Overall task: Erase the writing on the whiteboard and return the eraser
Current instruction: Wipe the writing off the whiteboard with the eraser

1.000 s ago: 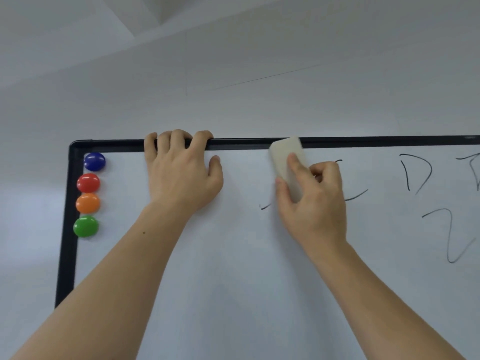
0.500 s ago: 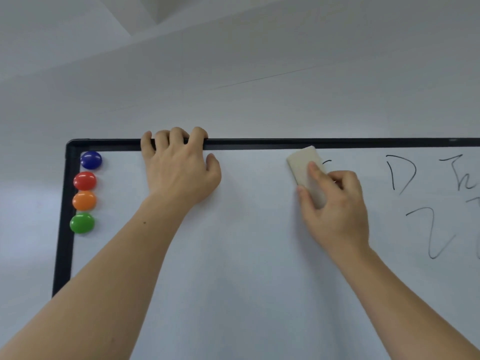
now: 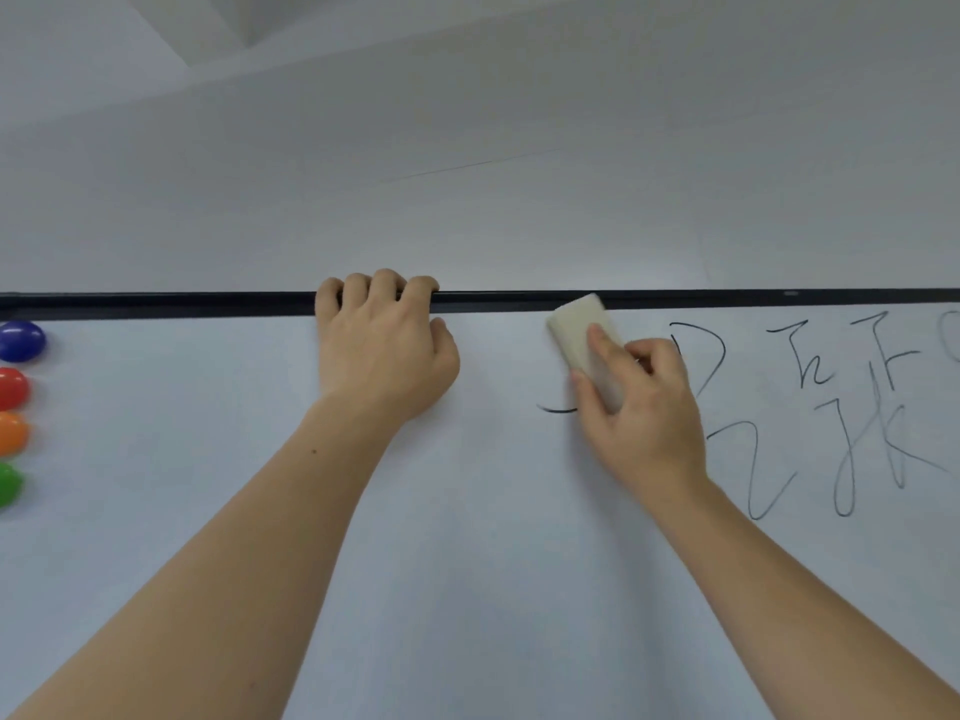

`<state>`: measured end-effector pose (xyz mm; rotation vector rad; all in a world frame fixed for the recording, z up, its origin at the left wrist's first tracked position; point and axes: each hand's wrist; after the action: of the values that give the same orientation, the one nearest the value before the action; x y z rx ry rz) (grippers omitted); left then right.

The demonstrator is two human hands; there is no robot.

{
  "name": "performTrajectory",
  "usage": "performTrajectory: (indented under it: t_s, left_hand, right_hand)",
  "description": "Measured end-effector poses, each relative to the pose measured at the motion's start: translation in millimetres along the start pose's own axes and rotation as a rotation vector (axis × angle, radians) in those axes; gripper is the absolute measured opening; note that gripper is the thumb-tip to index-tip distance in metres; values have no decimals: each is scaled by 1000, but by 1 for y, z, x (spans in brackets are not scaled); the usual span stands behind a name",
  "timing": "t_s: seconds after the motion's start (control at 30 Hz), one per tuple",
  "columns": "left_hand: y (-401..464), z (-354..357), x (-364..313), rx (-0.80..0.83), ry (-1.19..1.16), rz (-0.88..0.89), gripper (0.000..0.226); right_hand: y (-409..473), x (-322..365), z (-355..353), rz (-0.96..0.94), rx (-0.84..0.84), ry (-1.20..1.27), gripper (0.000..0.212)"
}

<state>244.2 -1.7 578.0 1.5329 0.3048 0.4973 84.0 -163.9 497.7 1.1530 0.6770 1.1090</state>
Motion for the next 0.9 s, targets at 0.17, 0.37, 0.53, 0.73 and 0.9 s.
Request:
performTrajectory:
  t_s: [0.17, 0.37, 0.53, 0.73, 0.9]
  left_hand:
    - [-3, 6, -4, -31, 13, -23, 45]
    - [-4, 7, -5, -37, 17, -47, 44]
    - [-4, 7, -10, -43, 24, -67, 42]
    - [1, 9, -24, -12, 21, -143, 35]
    - [4, 15, -48, 33, 23, -109, 43]
  right_hand:
    - [-10, 12, 11, 55, -27, 41, 46]
    - [-39, 4, -1, -244, 67, 74, 43]
    - [-19, -50, -20, 84, -20, 4, 45]
    - [-34, -22, -7, -60, 30, 87, 47]
    - [-31, -41, -15, -269, 95, 74, 43]
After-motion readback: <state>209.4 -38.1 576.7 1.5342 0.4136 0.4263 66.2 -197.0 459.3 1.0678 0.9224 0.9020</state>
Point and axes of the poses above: each hand's wrist, its own y-axis towards the middle knuckle, its own z-axis out of the palm, x = y × z, and after that the axes turned 7 degrees about -x, right-handed
